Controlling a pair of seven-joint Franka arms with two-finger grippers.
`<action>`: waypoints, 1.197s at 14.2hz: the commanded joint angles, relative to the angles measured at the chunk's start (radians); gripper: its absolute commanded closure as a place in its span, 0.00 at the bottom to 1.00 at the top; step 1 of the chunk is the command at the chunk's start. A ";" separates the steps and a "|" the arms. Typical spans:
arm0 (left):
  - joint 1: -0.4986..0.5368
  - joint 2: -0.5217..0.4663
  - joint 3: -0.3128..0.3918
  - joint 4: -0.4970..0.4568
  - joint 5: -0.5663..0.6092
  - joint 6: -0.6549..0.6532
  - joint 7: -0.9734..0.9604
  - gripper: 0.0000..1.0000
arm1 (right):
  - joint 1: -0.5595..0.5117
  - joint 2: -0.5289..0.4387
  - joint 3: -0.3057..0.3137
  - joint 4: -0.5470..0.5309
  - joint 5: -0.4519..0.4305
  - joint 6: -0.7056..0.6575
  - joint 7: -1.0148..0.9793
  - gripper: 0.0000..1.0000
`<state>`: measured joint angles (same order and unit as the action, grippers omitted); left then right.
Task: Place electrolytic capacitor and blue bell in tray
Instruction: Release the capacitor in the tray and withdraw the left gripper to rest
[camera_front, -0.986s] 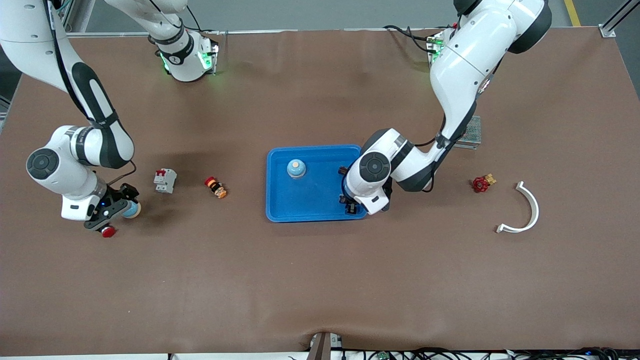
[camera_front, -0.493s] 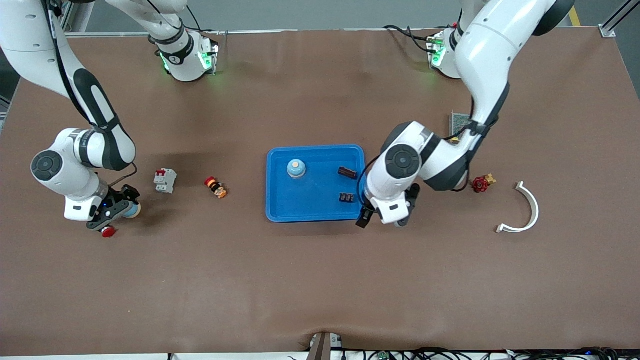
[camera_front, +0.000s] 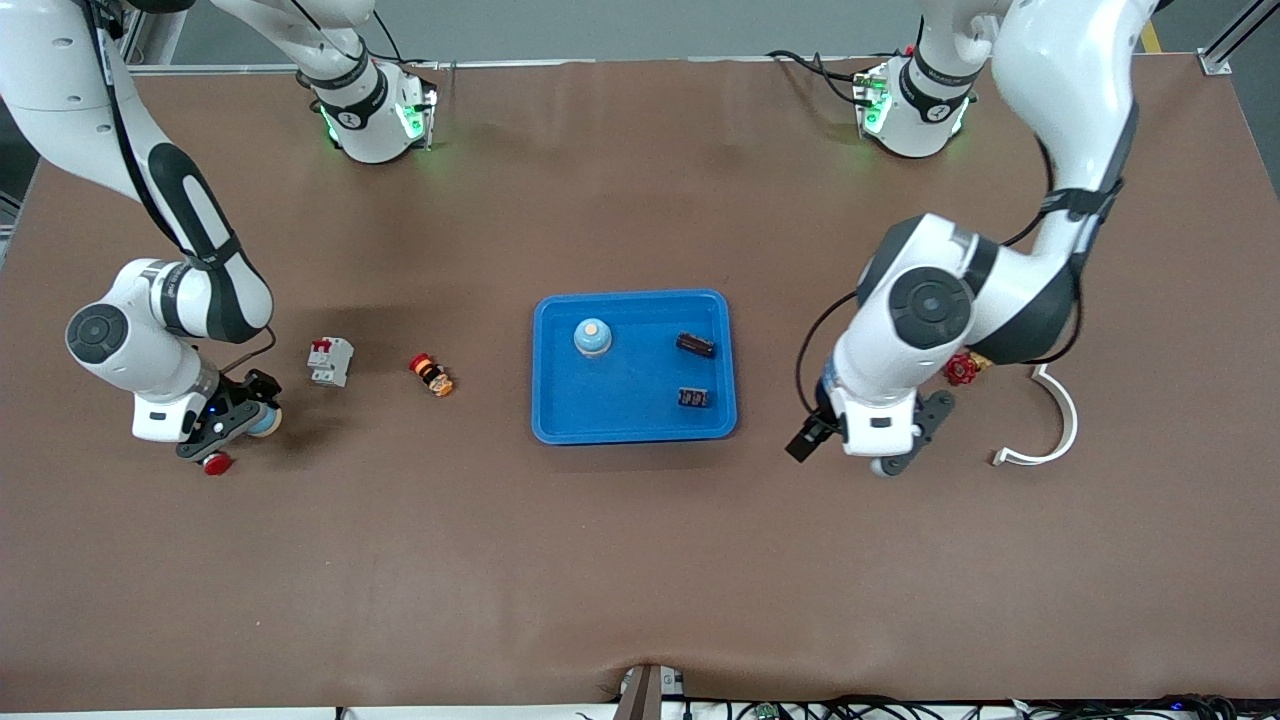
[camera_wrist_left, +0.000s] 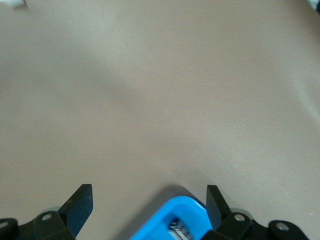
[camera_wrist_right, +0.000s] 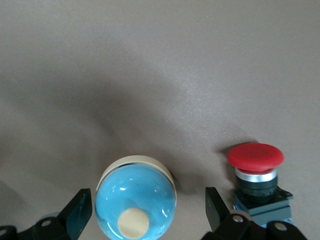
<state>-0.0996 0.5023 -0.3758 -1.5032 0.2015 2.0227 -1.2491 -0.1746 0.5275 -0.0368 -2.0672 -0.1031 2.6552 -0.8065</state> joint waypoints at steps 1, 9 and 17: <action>0.055 -0.096 -0.002 -0.023 0.010 -0.077 0.158 0.00 | -0.028 0.006 0.026 -0.007 0.000 0.011 -0.014 0.00; 0.208 -0.274 -0.011 -0.023 -0.010 -0.235 0.566 0.00 | -0.042 0.017 0.044 -0.005 0.000 0.011 -0.013 0.00; 0.123 -0.476 0.208 -0.037 -0.129 -0.426 0.929 0.00 | -0.046 0.017 0.067 0.002 0.000 0.006 -0.003 0.39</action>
<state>0.0580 0.1001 -0.2356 -1.5040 0.1004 1.6428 -0.4167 -0.1863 0.5424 -0.0001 -2.0660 -0.1025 2.6552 -0.8061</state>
